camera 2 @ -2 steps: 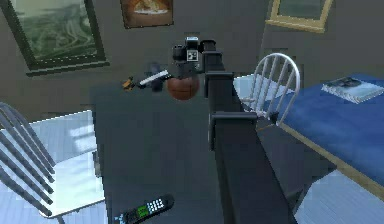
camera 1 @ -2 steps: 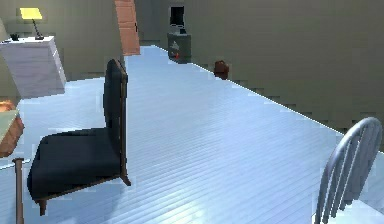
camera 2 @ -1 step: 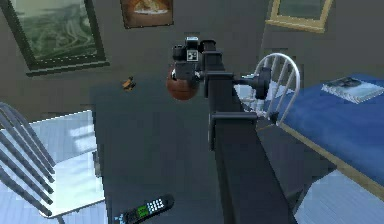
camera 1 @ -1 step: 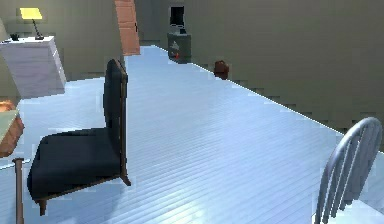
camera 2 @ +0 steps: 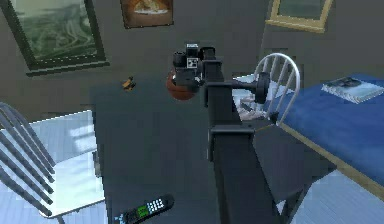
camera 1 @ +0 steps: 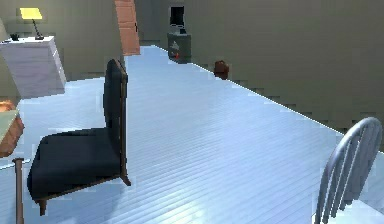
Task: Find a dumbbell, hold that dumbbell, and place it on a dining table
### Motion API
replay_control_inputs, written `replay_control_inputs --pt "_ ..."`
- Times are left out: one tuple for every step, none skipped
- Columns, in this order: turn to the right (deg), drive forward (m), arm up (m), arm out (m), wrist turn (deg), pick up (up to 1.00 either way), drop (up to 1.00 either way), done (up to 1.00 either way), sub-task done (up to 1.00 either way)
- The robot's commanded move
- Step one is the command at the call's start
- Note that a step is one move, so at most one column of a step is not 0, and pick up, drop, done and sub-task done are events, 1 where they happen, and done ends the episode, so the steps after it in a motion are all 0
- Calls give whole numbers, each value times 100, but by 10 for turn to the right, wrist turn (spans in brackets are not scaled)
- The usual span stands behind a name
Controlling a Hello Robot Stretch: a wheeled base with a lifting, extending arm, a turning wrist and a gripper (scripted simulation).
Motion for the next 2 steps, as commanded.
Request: replay_control_inputs --pt "0 0 -32 0 0 0 0 0 0" --pt "0 0 0 0 0 0 100 0 0"
